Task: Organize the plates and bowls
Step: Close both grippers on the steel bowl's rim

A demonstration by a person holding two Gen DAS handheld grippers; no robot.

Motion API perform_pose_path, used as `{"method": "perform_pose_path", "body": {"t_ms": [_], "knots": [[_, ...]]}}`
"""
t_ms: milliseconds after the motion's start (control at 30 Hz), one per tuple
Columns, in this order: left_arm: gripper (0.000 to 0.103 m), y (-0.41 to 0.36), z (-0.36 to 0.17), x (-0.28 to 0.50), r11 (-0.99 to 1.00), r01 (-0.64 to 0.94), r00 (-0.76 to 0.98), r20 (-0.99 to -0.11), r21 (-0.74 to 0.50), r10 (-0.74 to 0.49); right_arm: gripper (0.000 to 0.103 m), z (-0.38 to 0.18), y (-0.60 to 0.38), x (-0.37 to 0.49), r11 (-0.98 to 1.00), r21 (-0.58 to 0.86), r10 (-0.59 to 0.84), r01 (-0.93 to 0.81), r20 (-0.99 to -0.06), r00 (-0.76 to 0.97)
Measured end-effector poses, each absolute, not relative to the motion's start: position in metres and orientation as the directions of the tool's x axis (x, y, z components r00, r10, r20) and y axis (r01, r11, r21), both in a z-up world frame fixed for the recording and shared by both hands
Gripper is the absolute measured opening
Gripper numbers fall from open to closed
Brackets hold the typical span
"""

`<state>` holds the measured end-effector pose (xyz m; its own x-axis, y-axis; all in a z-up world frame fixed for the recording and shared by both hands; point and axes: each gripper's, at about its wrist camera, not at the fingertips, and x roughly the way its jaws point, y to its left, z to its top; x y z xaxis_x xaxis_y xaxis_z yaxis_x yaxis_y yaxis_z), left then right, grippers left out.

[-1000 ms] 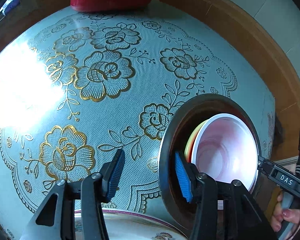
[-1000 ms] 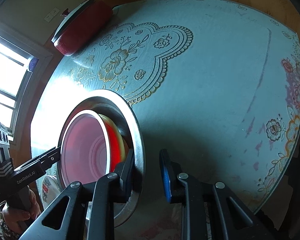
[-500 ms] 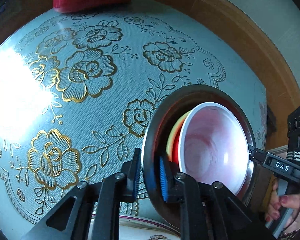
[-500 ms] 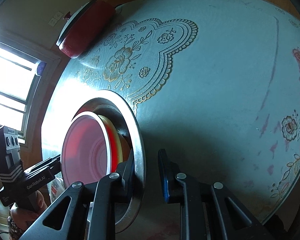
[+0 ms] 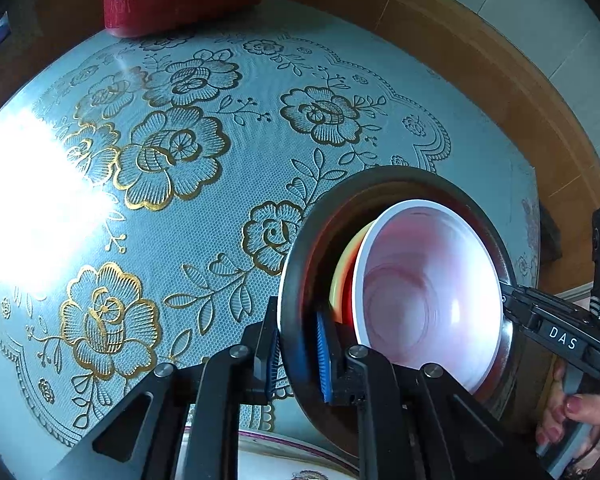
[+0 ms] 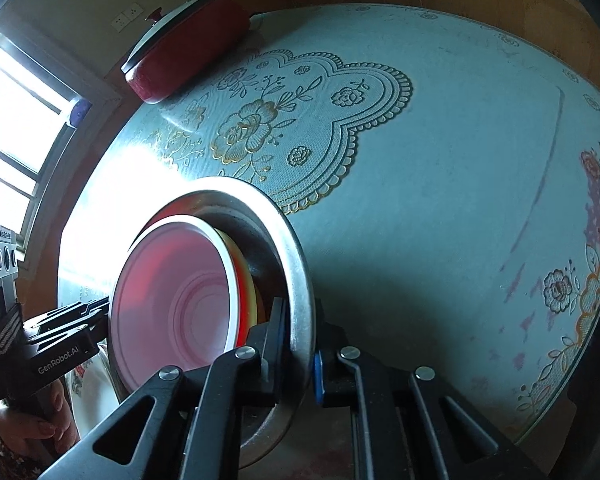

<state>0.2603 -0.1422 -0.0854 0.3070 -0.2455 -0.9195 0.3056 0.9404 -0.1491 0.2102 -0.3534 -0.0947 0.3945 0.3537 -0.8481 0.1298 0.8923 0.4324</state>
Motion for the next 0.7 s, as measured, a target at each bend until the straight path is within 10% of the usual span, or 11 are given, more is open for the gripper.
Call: {"method": "perform_pose_path", "body": {"t_ms": [700], "knots": [[0.015, -0.1428, -0.0832, 0.2566, 0.945, 0.301, 0.337, -0.914, -0.124, -0.227, 0.012, -0.0919, -0.3478, 0.2151, 0.928, 0.372, 0.345, -0.009, -0.852, 0.393]]}}
